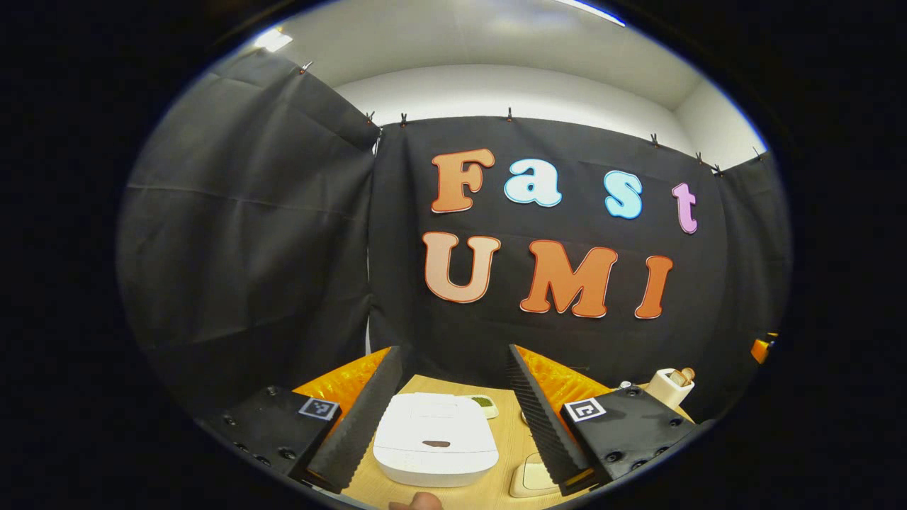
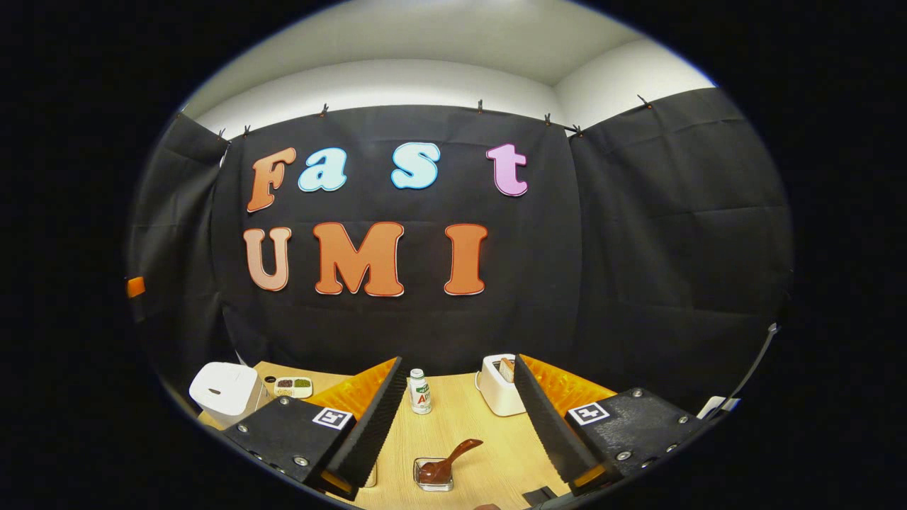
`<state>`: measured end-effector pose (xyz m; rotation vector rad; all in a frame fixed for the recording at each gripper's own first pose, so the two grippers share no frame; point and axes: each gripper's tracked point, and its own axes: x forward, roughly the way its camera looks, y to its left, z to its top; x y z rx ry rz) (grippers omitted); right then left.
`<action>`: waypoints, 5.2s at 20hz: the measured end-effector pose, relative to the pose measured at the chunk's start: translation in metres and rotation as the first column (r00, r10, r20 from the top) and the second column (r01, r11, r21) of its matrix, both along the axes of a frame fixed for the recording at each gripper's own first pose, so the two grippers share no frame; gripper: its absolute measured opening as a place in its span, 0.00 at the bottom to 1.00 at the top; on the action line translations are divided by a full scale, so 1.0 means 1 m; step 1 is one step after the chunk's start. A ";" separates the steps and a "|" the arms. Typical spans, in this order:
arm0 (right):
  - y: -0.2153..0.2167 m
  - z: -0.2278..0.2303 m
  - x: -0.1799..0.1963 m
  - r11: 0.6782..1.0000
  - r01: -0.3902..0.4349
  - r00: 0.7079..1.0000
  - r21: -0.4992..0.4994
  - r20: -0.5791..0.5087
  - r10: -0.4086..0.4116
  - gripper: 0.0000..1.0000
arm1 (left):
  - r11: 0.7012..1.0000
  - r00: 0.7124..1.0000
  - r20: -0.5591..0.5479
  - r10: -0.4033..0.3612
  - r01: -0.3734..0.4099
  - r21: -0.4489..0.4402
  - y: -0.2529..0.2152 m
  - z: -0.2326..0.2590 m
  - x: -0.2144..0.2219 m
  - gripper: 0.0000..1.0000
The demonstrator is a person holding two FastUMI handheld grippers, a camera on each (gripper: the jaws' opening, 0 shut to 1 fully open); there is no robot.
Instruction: Close the left gripper, press the button to open the rice cooker; take a wooden spoon from the chopstick holder with the right hand, scoop a spoonful of rice and pour it into the rice cooker, then put the wooden spoon back into the chopstick holder.
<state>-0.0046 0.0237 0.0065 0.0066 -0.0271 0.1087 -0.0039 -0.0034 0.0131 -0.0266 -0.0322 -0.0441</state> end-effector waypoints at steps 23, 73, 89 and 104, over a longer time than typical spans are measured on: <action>0.022 -0.001 0.000 0.999 -0.036 0.999 -0.029 0.023 0.037 0.95 | 0.990 0.985 -0.110 -0.133 0.136 0.021 -0.026 -0.028 0.011 0.45; 0.039 -0.059 0.027 0.998 0.004 0.992 -0.063 -0.130 -0.012 0.95 | 0.976 0.636 -0.741 -0.217 0.124 -0.179 -0.003 -0.318 0.127 0.04; 0.046 -0.077 0.018 0.995 -0.028 0.981 0.096 -0.186 0.046 0.95 | 0.977 0.571 -0.793 -0.214 0.132 -0.169 -0.003 -0.320 0.130 0.04; 0.039 -0.057 -0.005 0.996 -0.039 0.990 0.078 -0.132 0.049 1.00 | 0.993 0.974 -0.201 -0.109 0.114 0.016 -0.004 -0.052 0.121 0.18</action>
